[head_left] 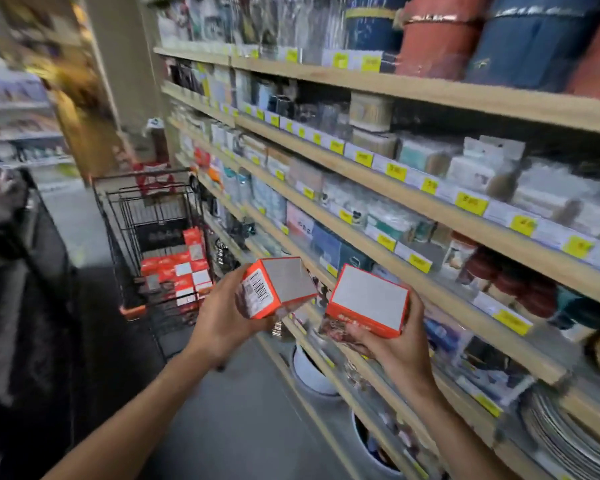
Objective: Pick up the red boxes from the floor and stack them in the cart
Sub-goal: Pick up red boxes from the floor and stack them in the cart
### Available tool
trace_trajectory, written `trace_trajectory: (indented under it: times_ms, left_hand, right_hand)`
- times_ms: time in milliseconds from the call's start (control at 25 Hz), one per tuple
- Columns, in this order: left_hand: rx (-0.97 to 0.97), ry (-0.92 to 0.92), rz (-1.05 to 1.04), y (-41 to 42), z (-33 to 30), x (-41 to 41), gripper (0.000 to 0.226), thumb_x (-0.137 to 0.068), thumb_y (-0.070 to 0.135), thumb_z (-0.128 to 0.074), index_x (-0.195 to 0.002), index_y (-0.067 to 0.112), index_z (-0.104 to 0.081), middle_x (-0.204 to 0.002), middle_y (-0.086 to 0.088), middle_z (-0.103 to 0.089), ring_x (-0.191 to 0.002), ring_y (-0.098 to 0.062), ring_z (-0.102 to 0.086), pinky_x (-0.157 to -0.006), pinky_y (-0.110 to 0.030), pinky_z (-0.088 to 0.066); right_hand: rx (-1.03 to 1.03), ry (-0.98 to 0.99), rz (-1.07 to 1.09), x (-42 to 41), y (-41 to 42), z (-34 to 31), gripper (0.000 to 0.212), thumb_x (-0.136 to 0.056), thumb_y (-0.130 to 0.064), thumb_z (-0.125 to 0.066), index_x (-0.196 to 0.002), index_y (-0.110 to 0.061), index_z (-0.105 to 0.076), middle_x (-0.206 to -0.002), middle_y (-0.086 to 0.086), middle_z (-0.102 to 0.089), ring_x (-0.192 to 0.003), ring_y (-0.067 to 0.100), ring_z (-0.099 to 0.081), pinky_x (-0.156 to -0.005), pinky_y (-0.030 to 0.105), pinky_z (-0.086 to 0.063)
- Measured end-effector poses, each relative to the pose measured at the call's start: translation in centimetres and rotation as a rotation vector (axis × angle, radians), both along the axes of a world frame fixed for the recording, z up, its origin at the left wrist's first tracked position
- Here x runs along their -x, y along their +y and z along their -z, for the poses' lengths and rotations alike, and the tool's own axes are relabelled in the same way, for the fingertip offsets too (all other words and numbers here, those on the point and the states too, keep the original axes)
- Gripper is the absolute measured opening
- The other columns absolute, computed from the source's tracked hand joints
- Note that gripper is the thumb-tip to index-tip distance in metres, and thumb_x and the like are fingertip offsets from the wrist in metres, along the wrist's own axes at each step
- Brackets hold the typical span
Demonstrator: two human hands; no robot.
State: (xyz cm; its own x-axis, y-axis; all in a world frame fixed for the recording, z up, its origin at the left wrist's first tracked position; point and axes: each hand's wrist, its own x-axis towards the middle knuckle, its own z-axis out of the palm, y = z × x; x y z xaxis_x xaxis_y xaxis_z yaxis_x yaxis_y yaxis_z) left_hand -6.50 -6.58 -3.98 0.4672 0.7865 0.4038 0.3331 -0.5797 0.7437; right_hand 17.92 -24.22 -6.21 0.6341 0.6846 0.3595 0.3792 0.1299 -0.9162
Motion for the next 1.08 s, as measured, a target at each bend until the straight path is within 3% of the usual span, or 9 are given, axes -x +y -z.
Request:
trace_trajectory:
  times_ms: [120, 280, 400, 520, 720, 880, 1000, 1080]
  left_hand:
    - [-0.005, 0.001, -0.116, 3.6, -0.5, 0.7, 0.099, -0.051, 0.067, -0.084, -0.137, 0.033, -0.047, -0.119, 0.02, -0.059, -0.107, -0.002, -0.058, -0.084, -0.02, -0.049]
    - [0.04, 0.034, -0.256, 9.0, -0.5, 1.1, 0.108, -0.053, 0.042, -0.097, -0.145, 0.031, -0.042, -0.126, 0.015, -0.06, -0.118, -0.009, -0.059, -0.098, -0.043, -0.054]
    - [0.034, 0.041, -0.406, 12.3, -1.0, 1.4, 0.11, -0.051, 0.044, -0.098, -0.145, 0.031, -0.043, -0.128, 0.012, -0.061, -0.117, -0.009, -0.059, -0.101, -0.043, -0.052]
    - [0.063, 0.019, -0.469, 14.2, -0.5, 2.7, 0.107, -0.05, 0.052, -0.097, -0.142, 0.031, -0.045, -0.127, 0.015, -0.061, -0.118, -0.006, -0.06, -0.101, -0.04, -0.052]
    - [0.105, 0.004, -0.63, 17.1, 1.1, 5.9, 0.102, -0.051, 0.055, -0.096, -0.138, 0.036, -0.047, -0.126, 0.018, -0.062, -0.116, -0.004, -0.062, -0.099, -0.04, -0.054]
    - [0.128, -0.011, -0.68, 20.1, 2.6, 8.4, 0.103, -0.051, 0.059, -0.093, -0.14, 0.034, -0.046, -0.128, 0.018, -0.06, -0.118, -0.007, -0.061, -0.096, -0.044, -0.056]
    - [0.151, -0.023, -0.693, 24.5, 3.6, 10.0, 0.108, -0.051, 0.066, -0.089, -0.143, 0.03, -0.044, -0.131, 0.016, -0.059, -0.121, -0.006, -0.059, -0.098, -0.044, -0.055]
    - [0.173, -0.043, -0.693, 28.3, 4.3, 11.1, 0.107, -0.051, 0.062, -0.091, -0.142, 0.031, -0.045, -0.129, 0.016, -0.06, -0.119, -0.006, -0.06, -0.097, -0.044, -0.055]
  right_hand:
    - [-0.037, -0.021, -0.14, -0.9, 7.0, 0.4, 0.114, -0.061, -0.01, -0.098, -0.152, -0.03, -0.032, -0.138, -0.016, -0.052, -0.121, -0.008, -0.054, -0.092, 0.009, -0.046]
    - [-0.05, -0.061, -0.305, -2.9, 16.0, -0.1, 0.103, -0.058, -0.014, -0.099, -0.142, -0.036, -0.043, -0.14, -0.007, -0.052, -0.126, 0.002, -0.054, -0.099, 0.017, -0.047]
    - [-0.051, -0.061, -0.437, -3.9, 22.9, -0.5, 0.098, -0.054, -0.027, -0.097, -0.138, -0.028, -0.046, -0.14, -0.003, -0.054, -0.128, 0.013, -0.055, -0.102, 0.031, -0.049]
    - [-0.06, -0.073, -0.531, -3.7, 28.5, -0.2, 0.096, -0.057, -0.019, -0.099, -0.137, -0.024, -0.046, -0.138, -0.004, -0.054, -0.127, 0.013, -0.054, -0.101, 0.036, -0.051]
    - [-0.045, -0.02, -0.678, -0.7, 36.3, 1.4, 0.099, -0.053, -0.036, -0.096, -0.137, -0.025, -0.044, -0.135, -0.002, -0.057, -0.124, 0.013, -0.057, -0.097, 0.027, -0.052]
    - [-0.028, -0.008, -0.714, 2.0, 41.5, 3.0, 0.112, -0.05, -0.072, -0.088, -0.14, -0.024, -0.041, -0.138, -0.001, -0.054, -0.127, 0.013, -0.054, -0.098, 0.025, -0.049]
    - [0.012, -0.009, -0.723, 3.9, 46.5, 4.1, 0.111, -0.05, -0.075, -0.085, -0.139, -0.026, -0.04, -0.135, -0.001, -0.056, -0.123, 0.01, -0.056, -0.092, 0.015, -0.047]
    - [0.041, -0.018, -0.729, 5.2, 50.2, 4.7, 0.109, -0.05, -0.074, -0.087, -0.138, -0.03, -0.039, -0.134, 0.002, -0.057, -0.122, 0.013, -0.057, -0.09, 0.017, -0.05]
